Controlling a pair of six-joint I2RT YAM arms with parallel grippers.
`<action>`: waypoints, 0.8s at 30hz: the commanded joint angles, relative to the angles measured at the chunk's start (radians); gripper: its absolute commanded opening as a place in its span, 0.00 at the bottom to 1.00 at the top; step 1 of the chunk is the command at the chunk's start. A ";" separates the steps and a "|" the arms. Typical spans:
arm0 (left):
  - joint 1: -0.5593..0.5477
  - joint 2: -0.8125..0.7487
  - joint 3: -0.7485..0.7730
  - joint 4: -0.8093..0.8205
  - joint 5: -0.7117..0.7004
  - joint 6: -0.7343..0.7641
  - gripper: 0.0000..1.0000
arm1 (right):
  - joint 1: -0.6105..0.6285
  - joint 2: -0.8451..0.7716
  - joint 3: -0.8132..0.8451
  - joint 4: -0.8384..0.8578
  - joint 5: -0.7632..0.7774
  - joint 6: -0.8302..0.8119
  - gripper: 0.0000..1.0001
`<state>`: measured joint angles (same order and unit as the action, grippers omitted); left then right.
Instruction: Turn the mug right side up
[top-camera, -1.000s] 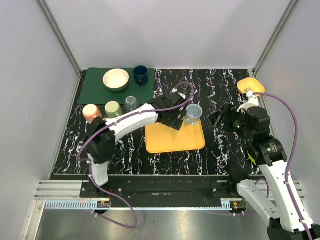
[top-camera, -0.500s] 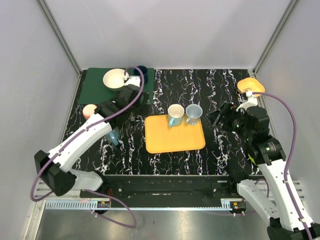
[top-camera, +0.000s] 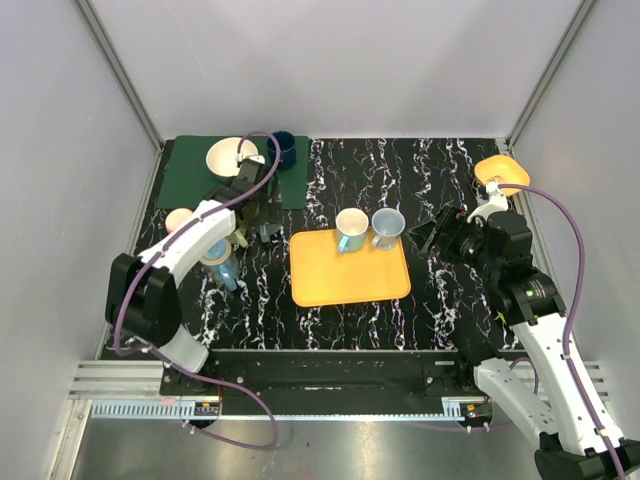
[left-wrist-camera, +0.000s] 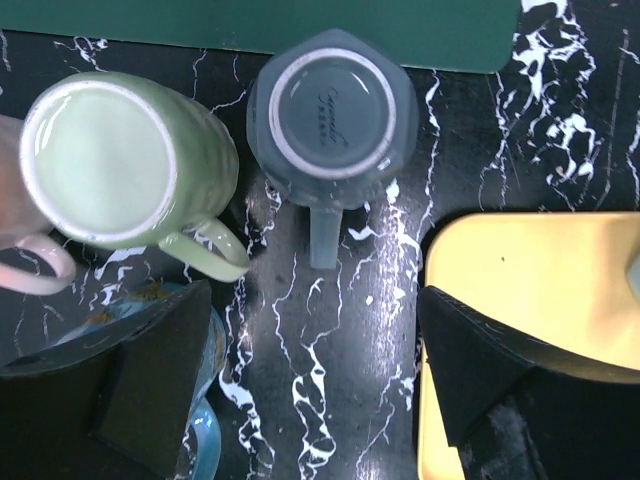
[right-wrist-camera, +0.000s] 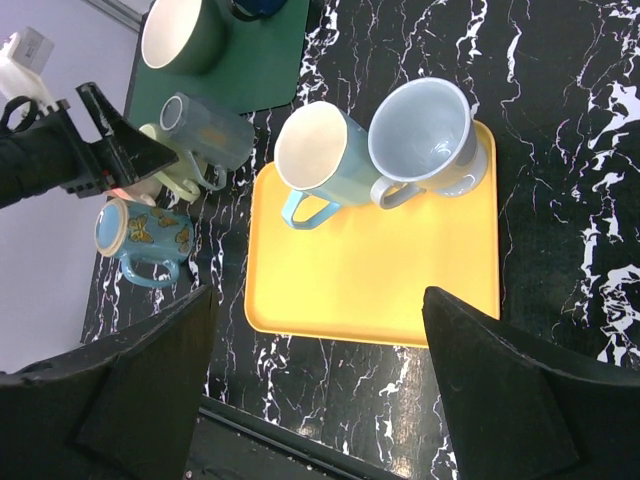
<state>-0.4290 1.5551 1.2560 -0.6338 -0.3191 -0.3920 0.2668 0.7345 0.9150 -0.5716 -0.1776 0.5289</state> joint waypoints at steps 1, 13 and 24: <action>0.039 0.060 0.054 0.092 0.097 0.031 0.85 | 0.008 -0.001 -0.002 0.041 -0.005 0.002 0.88; 0.078 0.184 0.074 0.137 0.149 0.059 0.69 | 0.008 0.011 -0.004 0.038 0.007 -0.006 0.88; 0.099 0.249 0.082 0.177 0.161 0.050 0.55 | 0.008 0.005 -0.010 0.032 0.016 -0.010 0.89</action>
<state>-0.3428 1.7828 1.2957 -0.5179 -0.1837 -0.3443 0.2668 0.7464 0.9092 -0.5690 -0.1753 0.5282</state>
